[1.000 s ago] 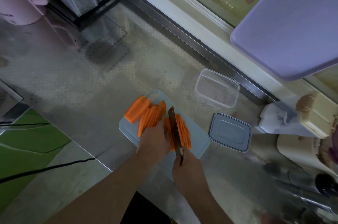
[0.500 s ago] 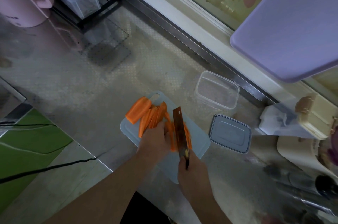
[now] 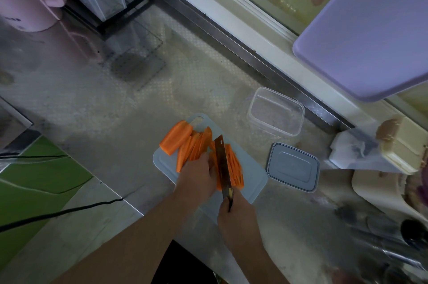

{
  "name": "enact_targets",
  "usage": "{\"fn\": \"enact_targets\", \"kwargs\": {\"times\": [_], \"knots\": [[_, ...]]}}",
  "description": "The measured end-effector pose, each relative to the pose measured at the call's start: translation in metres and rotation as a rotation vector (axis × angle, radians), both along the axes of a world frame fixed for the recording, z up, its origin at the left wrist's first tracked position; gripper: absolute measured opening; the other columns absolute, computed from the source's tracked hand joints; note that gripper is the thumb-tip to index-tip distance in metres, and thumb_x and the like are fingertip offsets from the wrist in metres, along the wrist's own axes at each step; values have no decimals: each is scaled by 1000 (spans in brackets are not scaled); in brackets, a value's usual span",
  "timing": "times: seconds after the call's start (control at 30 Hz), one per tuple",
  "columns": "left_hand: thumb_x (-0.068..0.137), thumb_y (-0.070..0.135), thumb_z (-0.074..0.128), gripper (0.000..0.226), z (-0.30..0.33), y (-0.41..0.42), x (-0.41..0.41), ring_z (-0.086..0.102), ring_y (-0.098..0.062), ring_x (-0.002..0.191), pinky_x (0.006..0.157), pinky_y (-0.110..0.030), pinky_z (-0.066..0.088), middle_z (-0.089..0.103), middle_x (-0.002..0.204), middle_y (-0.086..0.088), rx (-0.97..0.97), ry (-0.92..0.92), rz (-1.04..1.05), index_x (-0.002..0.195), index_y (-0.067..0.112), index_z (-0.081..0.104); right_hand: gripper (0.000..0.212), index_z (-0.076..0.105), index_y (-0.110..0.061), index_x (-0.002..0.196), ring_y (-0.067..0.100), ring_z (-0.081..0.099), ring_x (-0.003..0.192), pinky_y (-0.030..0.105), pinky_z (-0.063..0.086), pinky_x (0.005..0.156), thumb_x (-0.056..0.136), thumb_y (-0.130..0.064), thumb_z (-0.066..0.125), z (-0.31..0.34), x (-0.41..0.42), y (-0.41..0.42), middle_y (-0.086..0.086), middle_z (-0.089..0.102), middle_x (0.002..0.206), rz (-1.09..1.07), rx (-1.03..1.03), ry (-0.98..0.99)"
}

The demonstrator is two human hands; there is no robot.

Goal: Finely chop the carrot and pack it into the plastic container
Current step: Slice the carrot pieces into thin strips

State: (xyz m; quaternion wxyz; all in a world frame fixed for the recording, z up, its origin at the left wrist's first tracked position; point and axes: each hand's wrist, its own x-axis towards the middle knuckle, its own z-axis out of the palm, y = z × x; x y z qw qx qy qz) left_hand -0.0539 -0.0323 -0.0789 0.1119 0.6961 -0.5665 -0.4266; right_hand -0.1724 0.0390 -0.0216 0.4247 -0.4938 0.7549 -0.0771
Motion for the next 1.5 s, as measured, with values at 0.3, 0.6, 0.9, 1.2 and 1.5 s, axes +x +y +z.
{"fn": "enact_targets", "kwargs": {"times": [0.3,0.6,0.9,1.2,1.5], "knots": [[107,26,50,13,4,-1,-1,48,-7,61,52,-21,31,50,71,12,-24,-15,-37,96,23,44,18,56,-26,104,10,58,66,23,43,54,103,-19,40,-2,12,-12,-7,57,74,2,22,60],[106,25,51,11,5,-1,-1,54,-14,67,60,-28,39,51,72,9,-15,-24,-38,97,23,45,17,53,-28,103,10,57,64,21,43,53,103,-17,40,0,8,-12,-6,57,73,38,28,69],[104,30,57,6,19,-19,4,62,-12,68,66,-40,55,63,75,5,-108,89,122,104,24,56,20,47,-32,94,0,52,51,17,37,45,104,-15,43,9,1,2,-4,52,64,-31,39,-10],[105,30,58,11,17,-57,10,64,-13,82,71,-35,54,68,90,5,-187,-109,-69,107,22,65,28,46,-26,77,-4,49,50,14,36,45,104,-17,46,17,-5,2,-4,51,64,-118,40,-48],[104,23,55,12,11,-40,11,57,-15,98,75,-33,50,53,108,11,-227,-188,-201,114,28,58,28,46,-24,77,0,46,48,15,35,44,104,-17,46,15,-6,0,-3,49,63,-115,43,-63]]}}
